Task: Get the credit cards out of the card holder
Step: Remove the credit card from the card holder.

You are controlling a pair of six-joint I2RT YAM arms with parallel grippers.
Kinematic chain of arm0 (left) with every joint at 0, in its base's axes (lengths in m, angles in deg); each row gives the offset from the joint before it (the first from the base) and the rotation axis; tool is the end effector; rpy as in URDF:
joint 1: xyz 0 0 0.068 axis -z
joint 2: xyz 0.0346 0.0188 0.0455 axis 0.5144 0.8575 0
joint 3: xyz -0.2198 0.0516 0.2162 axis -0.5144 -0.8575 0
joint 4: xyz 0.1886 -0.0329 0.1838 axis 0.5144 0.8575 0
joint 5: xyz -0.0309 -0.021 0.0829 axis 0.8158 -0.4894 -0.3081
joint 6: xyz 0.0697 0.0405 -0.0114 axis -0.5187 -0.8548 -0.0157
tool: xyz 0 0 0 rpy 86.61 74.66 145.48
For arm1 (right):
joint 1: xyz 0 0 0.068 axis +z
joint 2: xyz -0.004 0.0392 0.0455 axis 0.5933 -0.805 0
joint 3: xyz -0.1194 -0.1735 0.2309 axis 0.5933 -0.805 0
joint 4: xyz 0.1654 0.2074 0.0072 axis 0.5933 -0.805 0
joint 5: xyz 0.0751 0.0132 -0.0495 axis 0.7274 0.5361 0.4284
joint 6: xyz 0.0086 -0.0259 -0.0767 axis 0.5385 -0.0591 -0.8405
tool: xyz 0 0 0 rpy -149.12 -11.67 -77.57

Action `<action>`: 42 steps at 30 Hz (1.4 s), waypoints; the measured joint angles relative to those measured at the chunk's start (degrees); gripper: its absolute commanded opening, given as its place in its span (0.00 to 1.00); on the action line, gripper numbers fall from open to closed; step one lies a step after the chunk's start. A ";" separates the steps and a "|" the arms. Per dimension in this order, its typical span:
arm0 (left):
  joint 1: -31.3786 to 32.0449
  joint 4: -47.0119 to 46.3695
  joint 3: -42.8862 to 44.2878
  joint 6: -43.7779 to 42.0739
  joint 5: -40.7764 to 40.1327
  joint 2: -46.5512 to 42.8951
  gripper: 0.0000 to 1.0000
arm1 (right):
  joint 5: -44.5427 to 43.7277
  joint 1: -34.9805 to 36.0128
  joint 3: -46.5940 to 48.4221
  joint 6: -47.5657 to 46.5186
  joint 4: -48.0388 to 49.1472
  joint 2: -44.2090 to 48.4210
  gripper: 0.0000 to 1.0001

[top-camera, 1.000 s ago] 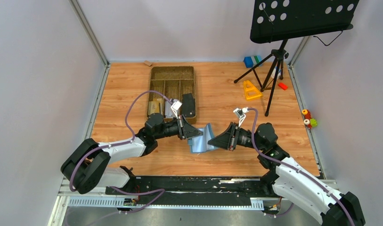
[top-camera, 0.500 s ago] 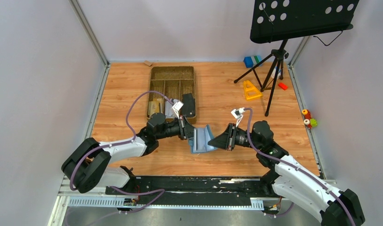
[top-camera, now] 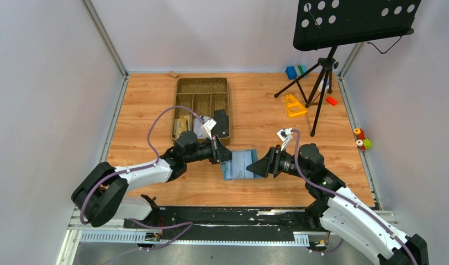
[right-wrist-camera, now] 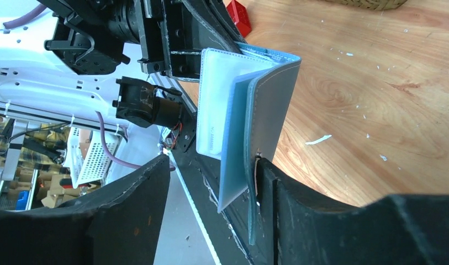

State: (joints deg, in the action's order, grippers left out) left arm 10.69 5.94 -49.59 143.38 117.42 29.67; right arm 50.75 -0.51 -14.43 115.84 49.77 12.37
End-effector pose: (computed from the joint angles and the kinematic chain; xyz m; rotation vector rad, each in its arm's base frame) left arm 0.1919 -0.2155 0.2355 0.1527 2.1012 -1.5773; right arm 0.1112 0.1230 0.2549 -0.2906 2.0586 1.3619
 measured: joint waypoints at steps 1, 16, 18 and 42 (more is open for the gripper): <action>0.00 0.28 0.02 -0.02 -0.09 0.00 0.00 | -0.07 0.00 0.00 0.04 -0.04 0.02 0.61; 2.14 5.16 2.03 -1.14 -2.43 -0.02 0.00 | -0.35 0.76 1.53 -2.01 -3.61 -7.06 0.85; 2.58 5.81 2.60 -1.27 -2.97 -0.02 0.00 | -0.94 1.57 2.25 -2.25 -4.02 -7.85 0.87; 4.81 10.36 4.55 -1.53 -7.06 1.27 0.00 | -16.31 10.99 9.44 -3.91 -11.02 -17.27 0.83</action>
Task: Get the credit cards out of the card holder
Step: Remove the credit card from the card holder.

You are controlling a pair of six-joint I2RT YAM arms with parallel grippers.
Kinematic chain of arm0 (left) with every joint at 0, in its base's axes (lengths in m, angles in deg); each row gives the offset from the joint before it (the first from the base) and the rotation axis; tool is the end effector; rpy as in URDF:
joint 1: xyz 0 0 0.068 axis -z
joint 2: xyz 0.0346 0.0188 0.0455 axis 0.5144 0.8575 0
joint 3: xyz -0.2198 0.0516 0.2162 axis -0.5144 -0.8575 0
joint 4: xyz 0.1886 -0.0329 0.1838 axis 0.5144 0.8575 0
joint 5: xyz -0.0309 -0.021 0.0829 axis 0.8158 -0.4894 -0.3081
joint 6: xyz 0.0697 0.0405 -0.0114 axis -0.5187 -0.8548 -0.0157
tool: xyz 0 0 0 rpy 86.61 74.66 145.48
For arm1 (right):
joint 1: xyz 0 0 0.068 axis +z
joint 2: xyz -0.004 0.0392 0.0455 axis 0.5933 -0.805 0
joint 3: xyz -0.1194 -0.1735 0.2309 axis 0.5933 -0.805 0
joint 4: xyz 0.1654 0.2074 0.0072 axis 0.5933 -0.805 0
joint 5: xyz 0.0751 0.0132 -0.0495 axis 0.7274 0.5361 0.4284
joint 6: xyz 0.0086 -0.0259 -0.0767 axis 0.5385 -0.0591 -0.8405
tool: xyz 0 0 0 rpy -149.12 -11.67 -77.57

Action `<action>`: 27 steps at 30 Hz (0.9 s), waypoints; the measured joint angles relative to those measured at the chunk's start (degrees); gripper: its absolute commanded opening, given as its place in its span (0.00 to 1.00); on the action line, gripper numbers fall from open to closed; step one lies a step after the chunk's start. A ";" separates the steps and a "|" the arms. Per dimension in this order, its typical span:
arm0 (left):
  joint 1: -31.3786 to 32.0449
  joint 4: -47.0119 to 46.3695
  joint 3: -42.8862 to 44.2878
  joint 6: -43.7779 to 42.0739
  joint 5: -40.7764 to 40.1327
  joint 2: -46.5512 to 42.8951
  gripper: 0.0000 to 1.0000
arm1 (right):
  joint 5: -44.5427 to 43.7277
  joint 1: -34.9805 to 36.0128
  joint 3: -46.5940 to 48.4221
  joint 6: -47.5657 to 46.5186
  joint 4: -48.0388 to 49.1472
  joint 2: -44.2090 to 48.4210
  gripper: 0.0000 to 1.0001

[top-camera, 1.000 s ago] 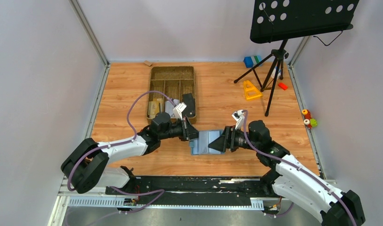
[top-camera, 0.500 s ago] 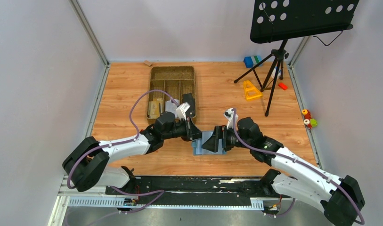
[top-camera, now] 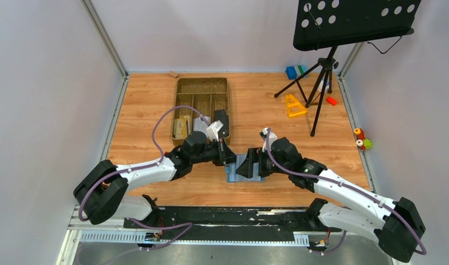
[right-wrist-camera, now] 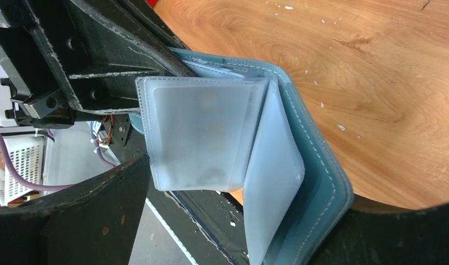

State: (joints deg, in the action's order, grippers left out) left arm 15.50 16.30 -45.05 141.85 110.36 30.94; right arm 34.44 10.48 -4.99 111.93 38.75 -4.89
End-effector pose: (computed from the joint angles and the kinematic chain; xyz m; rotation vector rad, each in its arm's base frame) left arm 0.1877 -0.2347 0.2322 0.1342 2.2204 -1.4501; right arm 0.1327 0.1647 0.2402 -0.3274 2.3679 1.0221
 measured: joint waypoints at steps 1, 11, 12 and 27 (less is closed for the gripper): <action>0.02 0.07 0.00 0.00 0.00 0.00 0.00 | -0.13 0.00 0.00 0.00 0.00 -0.15 0.82; 0.02 0.61 0.00 -0.61 -0.72 0.00 0.00 | -1.90 0.61 0.20 0.00 -0.13 -0.61 0.70; 0.02 0.61 0.00 -0.63 -0.76 0.00 0.00 | -1.95 0.61 0.22 0.02 -0.17 -0.55 0.67; 0.02 -1.25 0.00 -0.35 0.07 0.00 0.00 | -0.96 0.63 0.22 0.00 -0.11 2.62 0.43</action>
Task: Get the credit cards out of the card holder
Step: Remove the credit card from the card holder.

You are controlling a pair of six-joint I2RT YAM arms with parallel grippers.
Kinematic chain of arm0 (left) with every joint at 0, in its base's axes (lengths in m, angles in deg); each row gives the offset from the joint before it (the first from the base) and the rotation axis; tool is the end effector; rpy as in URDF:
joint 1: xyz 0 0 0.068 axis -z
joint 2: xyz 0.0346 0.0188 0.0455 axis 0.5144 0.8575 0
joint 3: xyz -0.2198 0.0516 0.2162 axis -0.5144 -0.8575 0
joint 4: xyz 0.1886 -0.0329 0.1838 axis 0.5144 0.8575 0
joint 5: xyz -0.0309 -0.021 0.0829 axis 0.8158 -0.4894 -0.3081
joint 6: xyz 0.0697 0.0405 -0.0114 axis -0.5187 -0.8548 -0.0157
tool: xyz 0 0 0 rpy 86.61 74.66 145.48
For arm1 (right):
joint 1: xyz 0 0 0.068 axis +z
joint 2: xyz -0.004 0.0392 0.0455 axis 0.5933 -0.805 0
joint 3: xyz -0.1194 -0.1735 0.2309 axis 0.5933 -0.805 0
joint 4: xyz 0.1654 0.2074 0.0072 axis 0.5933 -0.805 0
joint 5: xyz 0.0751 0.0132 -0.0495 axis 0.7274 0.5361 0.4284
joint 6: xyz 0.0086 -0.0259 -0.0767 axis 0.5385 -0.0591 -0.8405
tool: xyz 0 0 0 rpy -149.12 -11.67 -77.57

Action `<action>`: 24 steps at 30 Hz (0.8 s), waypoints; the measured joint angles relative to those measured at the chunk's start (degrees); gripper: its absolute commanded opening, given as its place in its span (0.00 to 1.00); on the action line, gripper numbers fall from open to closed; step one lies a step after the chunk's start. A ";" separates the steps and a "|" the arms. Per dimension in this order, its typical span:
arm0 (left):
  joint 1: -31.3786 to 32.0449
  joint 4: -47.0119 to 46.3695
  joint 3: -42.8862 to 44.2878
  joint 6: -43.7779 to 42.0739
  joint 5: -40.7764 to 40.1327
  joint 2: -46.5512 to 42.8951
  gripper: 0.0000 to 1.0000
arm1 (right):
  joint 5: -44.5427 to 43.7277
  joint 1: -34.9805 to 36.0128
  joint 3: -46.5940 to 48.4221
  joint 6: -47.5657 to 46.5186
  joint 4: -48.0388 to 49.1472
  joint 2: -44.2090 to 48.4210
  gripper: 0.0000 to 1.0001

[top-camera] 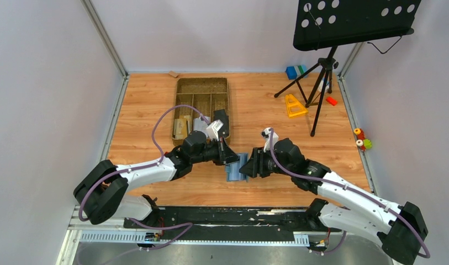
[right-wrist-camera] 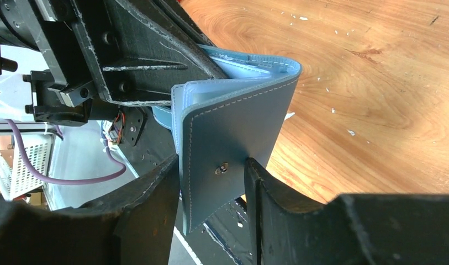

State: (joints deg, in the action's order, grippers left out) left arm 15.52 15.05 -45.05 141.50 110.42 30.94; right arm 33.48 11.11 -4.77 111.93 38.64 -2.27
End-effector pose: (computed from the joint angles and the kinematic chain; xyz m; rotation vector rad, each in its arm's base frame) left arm 0.1883 -0.2356 0.2351 0.1473 2.1945 -1.4594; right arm 0.1280 0.1613 0.2499 -0.3304 2.3160 1.0379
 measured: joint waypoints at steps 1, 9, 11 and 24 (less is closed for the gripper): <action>0.00 -0.02 0.00 0.00 0.00 0.00 0.00 | 0.09 0.00 0.00 0.00 0.00 0.15 0.41; -0.02 -1.05 0.00 0.04 0.20 0.00 0.00 | -2.54 0.00 -0.13 0.04 -0.81 2.54 0.52; -0.02 -1.27 0.00 0.22 0.50 0.00 0.00 | -3.85 0.00 -0.57 0.28 -1.20 3.32 0.52; -0.02 -1.31 -0.09 0.81 0.90 -0.02 0.00 | -5.88 0.00 -2.60 1.11 -1.64 5.51 0.48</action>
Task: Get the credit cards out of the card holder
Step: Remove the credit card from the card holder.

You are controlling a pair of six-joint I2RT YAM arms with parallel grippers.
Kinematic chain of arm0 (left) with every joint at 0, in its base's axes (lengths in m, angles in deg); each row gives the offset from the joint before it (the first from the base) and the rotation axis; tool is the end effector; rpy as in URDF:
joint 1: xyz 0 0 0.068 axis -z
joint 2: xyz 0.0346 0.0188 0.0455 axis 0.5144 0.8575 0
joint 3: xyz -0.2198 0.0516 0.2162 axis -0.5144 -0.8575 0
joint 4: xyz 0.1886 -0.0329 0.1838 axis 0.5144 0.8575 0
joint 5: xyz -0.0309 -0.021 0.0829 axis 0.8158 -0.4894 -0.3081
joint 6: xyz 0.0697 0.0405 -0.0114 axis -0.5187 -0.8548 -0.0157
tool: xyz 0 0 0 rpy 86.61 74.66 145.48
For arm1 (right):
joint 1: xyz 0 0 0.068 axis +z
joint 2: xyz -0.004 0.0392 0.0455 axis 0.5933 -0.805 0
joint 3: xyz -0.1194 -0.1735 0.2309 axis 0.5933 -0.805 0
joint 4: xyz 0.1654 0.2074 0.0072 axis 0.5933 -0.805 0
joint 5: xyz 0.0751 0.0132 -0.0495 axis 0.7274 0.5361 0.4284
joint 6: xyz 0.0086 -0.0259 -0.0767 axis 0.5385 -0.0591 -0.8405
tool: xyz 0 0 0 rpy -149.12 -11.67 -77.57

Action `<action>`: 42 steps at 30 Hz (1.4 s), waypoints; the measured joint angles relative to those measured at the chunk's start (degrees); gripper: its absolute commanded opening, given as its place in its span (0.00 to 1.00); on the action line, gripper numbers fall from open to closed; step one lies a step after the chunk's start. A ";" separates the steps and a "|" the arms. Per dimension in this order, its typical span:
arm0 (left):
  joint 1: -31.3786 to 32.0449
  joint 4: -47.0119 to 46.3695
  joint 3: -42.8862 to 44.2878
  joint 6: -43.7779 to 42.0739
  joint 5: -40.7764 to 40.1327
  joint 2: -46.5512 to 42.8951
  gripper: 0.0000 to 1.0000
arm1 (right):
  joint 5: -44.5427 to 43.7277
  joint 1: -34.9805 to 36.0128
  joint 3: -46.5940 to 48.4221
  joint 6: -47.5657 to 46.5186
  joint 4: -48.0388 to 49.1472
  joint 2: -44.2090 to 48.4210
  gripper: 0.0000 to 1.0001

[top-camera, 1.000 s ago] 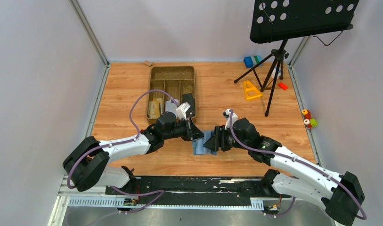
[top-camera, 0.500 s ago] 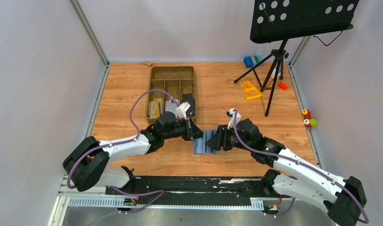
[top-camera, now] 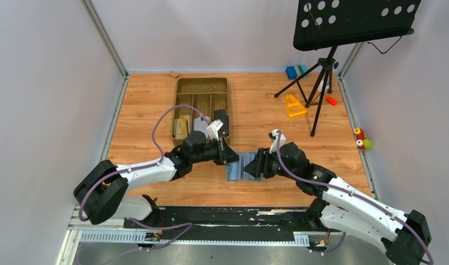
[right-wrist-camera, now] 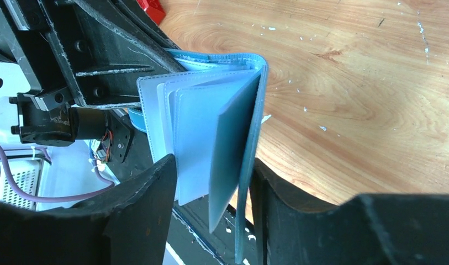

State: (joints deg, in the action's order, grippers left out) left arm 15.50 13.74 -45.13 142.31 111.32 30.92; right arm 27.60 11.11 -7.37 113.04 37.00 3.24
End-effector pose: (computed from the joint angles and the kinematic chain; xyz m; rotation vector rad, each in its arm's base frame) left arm 0.1878 -0.2365 0.2379 0.1499 2.1794 -1.4913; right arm 0.1208 0.1428 0.2456 -0.2397 2.2784 0.9612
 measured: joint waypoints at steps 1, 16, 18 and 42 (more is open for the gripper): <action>0.00 0.00 0.00 0.02 -0.04 0.00 0.00 | -0.13 0.00 0.00 0.00 -0.09 0.00 0.48; -0.04 -3.08 -1.70 1.73 -0.02 0.00 0.00 | -7.13 -0.11 0.00 0.00 -8.15 6.47 0.56; -0.04 -3.39 -1.92 1.81 0.11 0.00 0.00 | -7.78 -0.50 0.00 0.09 -9.33 6.97 0.66; 0.02 -10.64 -3.52 7.19 4.09 -1.60 0.04 | 6.97 -8.17 -6.67 4.28 -2.80 13.88 0.05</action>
State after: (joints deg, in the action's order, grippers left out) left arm 15.52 3.10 -48.65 149.50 115.41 29.32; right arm 34.57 2.94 -14.04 117.33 34.21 17.12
